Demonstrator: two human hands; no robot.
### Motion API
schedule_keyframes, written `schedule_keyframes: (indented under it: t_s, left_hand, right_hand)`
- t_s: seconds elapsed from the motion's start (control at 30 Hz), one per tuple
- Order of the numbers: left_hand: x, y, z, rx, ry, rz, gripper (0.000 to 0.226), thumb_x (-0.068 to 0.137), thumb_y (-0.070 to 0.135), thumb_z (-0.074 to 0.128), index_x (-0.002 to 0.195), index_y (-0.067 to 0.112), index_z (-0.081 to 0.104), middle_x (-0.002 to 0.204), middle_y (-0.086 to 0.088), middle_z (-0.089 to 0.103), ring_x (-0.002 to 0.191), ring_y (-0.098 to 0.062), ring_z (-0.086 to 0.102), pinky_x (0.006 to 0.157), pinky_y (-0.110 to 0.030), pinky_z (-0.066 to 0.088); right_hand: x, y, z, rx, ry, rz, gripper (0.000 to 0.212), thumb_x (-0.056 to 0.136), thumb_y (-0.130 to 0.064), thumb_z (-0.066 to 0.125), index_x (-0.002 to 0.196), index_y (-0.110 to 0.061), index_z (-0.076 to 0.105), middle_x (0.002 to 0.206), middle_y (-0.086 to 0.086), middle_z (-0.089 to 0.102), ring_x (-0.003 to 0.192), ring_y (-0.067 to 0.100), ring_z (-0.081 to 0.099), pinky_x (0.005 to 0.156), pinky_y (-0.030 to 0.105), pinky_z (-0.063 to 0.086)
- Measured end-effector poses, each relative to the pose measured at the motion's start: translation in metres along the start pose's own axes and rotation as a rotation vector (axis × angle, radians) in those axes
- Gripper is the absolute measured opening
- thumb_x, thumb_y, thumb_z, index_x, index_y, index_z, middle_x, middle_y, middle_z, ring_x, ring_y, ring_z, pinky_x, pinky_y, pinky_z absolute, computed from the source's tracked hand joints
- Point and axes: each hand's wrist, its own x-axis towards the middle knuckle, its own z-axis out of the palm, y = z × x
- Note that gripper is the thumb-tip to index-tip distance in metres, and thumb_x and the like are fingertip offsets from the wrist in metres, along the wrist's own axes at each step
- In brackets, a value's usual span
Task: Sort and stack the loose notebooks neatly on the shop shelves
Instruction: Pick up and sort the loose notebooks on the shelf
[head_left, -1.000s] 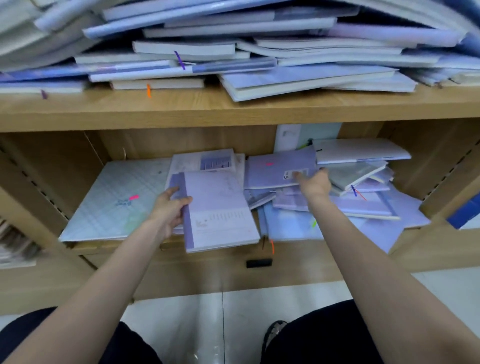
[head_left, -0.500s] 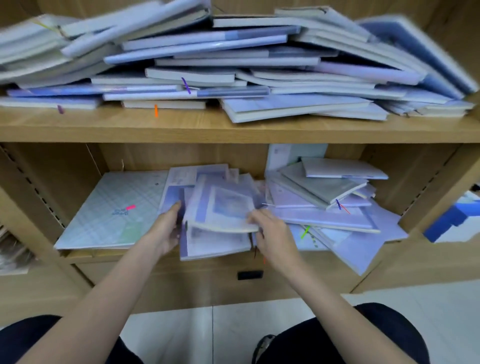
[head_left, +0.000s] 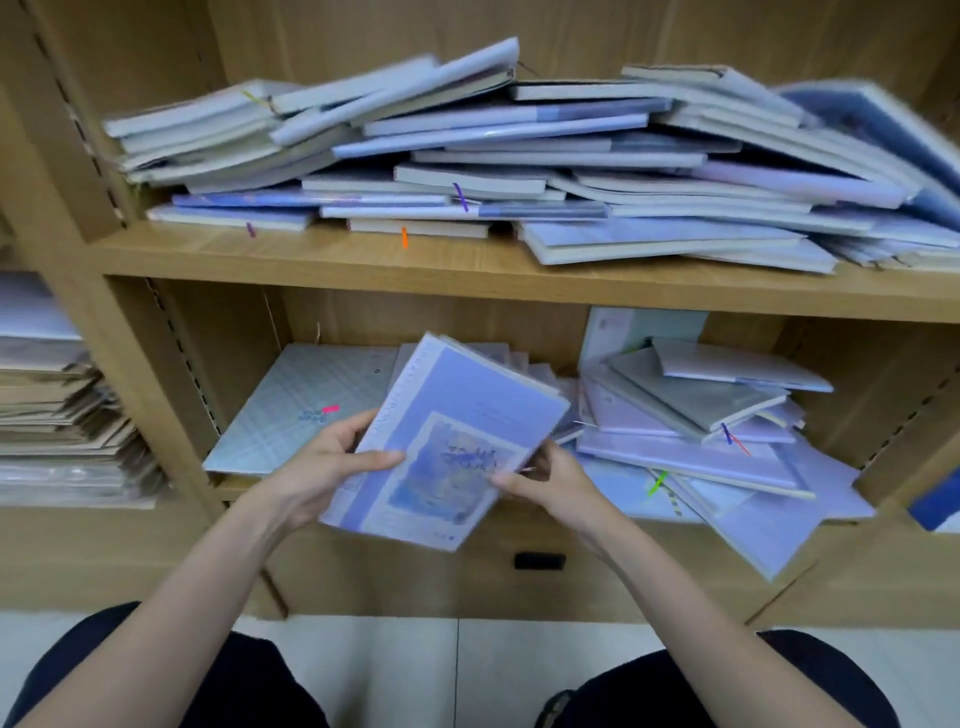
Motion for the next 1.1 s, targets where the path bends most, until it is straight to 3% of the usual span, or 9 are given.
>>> schedule_keyframes:
  t_s: [0.17,0.27,0.43,0.6,0.7,0.87,0.97,1.03,1.1]
  left_hand:
    - [-0.018,0.041,-0.014,-0.15,0.057,0.233,0.072,0.025,0.036,0.095,0.093,0.023,0.074,0.098,-0.005,0.073,0.08,-0.02,0.071,0.063,-0.031,0.057]
    - [-0.017,0.077,-0.005,-0.275,0.091,0.389,0.063,0.032,0.033,0.094,0.091,0.022,0.074,0.097,-0.004,0.073,0.082,-0.017,0.071,0.066,-0.032,0.058]
    - [-0.009,0.148,0.015,-0.25,0.195,0.498,0.024,0.083,0.013,0.06,0.107,0.013,0.063,0.099,-0.004,0.072,0.085,-0.017,0.069,0.075,-0.032,0.057]
    - [-0.002,0.211,-0.013,0.205,0.596,0.668,0.032,0.1,0.02,0.04,0.126,0.012,0.056,0.122,0.001,0.061,0.111,-0.013,0.056,0.094,-0.027,0.046]
    - [0.007,0.221,-0.049,0.601,0.848,0.583,0.038,0.098,0.013,0.04,0.135,0.012,0.046,0.137,-0.006,0.047,0.126,-0.021,0.043,0.103,-0.031,0.035]
    - [0.024,0.21,-0.075,0.965,0.818,0.56,0.044,0.09,0.0,0.048,0.134,0.005,0.046,0.137,-0.015,0.046,0.128,-0.029,0.039,0.105,-0.032,0.028]
    - [0.027,0.207,-0.086,0.993,0.859,0.622,0.046,0.088,0.0,0.05,0.134,0.008,0.046,0.138,-0.011,0.045,0.128,-0.027,0.035,0.106,-0.031,0.025]
    - [0.027,0.205,-0.087,1.008,0.889,0.647,0.045,0.09,0.003,0.05,0.134,0.009,0.046,0.135,-0.01,0.046,0.127,-0.026,0.036,0.105,-0.029,0.025]
    - [0.027,0.204,-0.085,1.033,0.931,0.674,0.042,0.09,0.006,0.051,0.132,0.008,0.047,0.129,-0.012,0.048,0.123,-0.028,0.038,0.102,-0.031,0.028]
  right_hand:
    - [-0.006,-0.058,0.022,0.06,0.0,-0.273,0.029,0.087,-0.013,0.064,0.113,-0.021,0.055,0.113,0.001,0.064,0.093,0.009,0.063,0.08,0.027,0.054]
    - [-0.01,-0.101,0.033,0.049,-0.006,-0.439,0.039,0.084,-0.012,0.066,0.112,-0.033,0.047,0.113,-0.006,0.061,0.099,0.004,0.061,0.08,0.023,0.053]
    - [-0.017,-0.174,0.03,0.118,0.215,-0.631,0.026,0.089,-0.015,0.062,0.102,-0.032,0.049,0.101,-0.013,0.062,0.091,0.0,0.062,0.077,0.022,0.05]
    - [0.006,-0.263,0.021,0.239,0.309,-0.655,0.012,0.092,-0.015,0.057,0.101,-0.021,0.053,0.104,0.0,0.065,0.096,0.018,0.063,0.085,0.035,0.05]
    - [0.055,-0.323,0.028,0.199,0.33,-0.545,0.035,0.091,-0.019,0.058,0.121,-0.004,0.048,0.121,0.012,0.059,0.107,0.029,0.059,0.09,0.041,0.048]
    - [0.126,-0.381,0.068,0.358,0.125,-0.284,0.02,0.095,-0.001,0.04,0.115,0.0,0.036,0.095,0.012,0.045,0.099,0.03,0.051,0.079,0.04,0.048]
    - [0.143,-0.383,0.092,0.289,-0.054,-0.205,0.025,0.094,0.007,0.039,0.118,-0.001,0.04,0.104,0.018,0.044,0.089,0.03,0.055,0.079,0.04,0.051]
    - [0.147,-0.377,0.09,0.141,-0.06,-0.188,0.031,0.093,0.006,0.044,0.124,0.003,0.041,0.098,0.019,0.046,0.076,0.025,0.055,0.077,0.038,0.052]
    - [0.146,-0.372,0.079,0.083,-0.039,-0.216,0.043,0.092,0.004,0.049,0.132,0.004,0.035,0.11,0.021,0.048,0.085,0.027,0.059,0.075,0.035,0.053]
